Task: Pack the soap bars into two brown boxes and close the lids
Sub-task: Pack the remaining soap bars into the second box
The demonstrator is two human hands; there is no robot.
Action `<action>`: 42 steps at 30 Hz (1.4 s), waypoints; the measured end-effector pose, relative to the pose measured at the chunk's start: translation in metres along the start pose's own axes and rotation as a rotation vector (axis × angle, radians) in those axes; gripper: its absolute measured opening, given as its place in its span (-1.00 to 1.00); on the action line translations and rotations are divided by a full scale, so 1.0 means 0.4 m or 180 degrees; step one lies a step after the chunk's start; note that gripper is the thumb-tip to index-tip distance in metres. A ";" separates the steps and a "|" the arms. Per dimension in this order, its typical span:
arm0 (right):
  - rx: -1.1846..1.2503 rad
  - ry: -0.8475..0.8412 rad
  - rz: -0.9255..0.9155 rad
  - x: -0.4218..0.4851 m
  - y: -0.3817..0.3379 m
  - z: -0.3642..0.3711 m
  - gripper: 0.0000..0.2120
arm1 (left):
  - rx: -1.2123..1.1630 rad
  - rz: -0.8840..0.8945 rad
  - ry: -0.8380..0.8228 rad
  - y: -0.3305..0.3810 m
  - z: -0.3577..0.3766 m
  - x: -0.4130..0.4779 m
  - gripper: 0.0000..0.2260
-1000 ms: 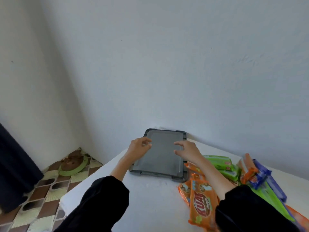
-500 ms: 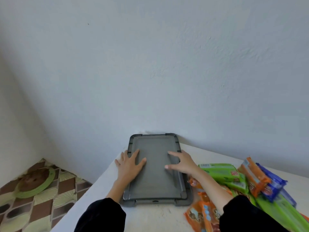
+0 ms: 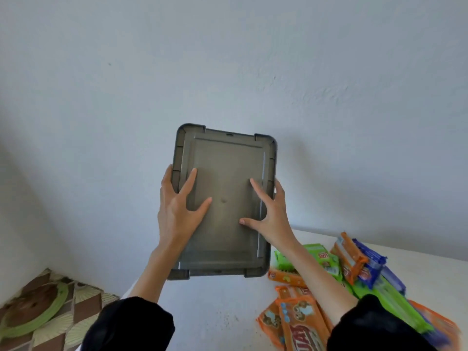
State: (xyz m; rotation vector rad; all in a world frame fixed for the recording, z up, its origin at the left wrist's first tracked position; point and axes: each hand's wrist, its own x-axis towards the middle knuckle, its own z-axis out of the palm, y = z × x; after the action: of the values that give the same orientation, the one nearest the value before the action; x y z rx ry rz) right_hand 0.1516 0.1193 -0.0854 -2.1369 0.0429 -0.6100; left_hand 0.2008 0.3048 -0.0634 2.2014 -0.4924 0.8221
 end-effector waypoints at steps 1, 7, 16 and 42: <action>0.0067 0.0130 -0.0061 -0.008 -0.010 -0.033 -0.16 | 0.0041 0.0178 0.0067 0.039 -0.008 0.014 -0.39; -0.0054 0.0780 -0.0214 -0.062 -0.010 -0.306 -0.16 | -0.0174 0.0755 0.0145 0.313 0.032 0.052 -0.39; -0.1243 0.1366 0.0243 -0.203 0.163 -0.775 -0.16 | -0.1287 0.0937 -0.0926 0.678 0.363 -0.078 -0.16; -0.2001 0.1448 0.1101 -0.250 0.556 -0.973 -0.17 | -0.1209 0.0802 -0.1407 0.890 0.795 -0.230 -0.05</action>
State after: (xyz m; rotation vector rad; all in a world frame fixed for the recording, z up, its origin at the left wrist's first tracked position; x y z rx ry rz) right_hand -0.0652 -0.2849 -0.1091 -2.4408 0.9423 -0.9462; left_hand 0.0651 -0.1586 -0.1191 1.9783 -1.0661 0.3172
